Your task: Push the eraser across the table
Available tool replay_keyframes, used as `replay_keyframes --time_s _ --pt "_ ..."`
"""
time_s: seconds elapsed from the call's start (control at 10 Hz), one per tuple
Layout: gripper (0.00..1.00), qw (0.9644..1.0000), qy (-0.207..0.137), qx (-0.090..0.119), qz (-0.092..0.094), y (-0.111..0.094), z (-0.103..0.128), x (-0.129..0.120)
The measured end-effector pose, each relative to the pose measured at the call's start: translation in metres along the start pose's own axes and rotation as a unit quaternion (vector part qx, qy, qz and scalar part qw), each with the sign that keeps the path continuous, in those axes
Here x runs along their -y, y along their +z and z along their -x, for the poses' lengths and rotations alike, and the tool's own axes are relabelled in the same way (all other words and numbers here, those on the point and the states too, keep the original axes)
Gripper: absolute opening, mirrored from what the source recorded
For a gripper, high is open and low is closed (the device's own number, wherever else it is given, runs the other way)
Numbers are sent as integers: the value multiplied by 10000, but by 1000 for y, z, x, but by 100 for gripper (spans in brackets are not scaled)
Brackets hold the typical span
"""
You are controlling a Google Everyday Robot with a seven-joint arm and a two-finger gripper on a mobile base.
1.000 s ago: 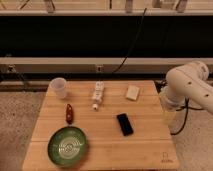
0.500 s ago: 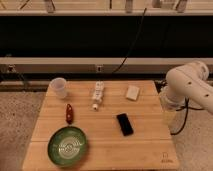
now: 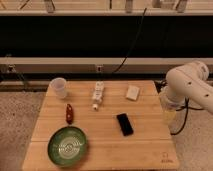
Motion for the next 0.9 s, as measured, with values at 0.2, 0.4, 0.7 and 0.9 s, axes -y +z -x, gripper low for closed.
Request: replay_keyframes --time_s 0.2,0.4,0.7,0.9 --pt "80 10000 0 0 0 0 0 0" --pt "80 10000 0 0 0 0 0 0" --pt "80 10000 -38 -9 38 11 6 -6" --pt "80 9999 -91 0 90 30 17 -14"
